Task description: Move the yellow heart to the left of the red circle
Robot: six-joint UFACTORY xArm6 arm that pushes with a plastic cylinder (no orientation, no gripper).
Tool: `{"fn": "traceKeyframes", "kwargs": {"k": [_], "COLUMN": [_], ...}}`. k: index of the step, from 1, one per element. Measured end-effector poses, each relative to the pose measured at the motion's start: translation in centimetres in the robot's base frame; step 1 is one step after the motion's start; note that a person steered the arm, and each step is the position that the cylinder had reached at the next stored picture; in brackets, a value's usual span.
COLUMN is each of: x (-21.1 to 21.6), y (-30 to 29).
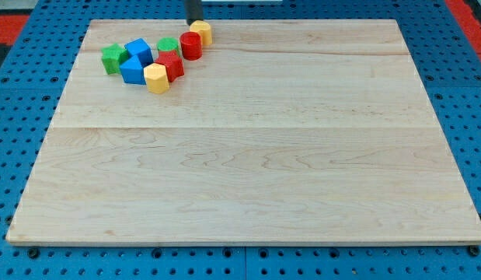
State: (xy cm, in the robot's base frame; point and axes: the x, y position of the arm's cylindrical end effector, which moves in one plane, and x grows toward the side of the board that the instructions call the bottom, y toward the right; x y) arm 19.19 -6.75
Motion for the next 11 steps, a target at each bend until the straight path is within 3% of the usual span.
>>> {"fn": "traceKeyframes", "kwargs": {"k": [1, 4, 6, 8, 9, 10, 11], "x": [0.2, 1.5, 1.6, 4.7, 3.4, 2.6, 4.4], "y": [5.6, 3.2, -4.2, -4.9, -8.3, -17.4, -17.2]}}
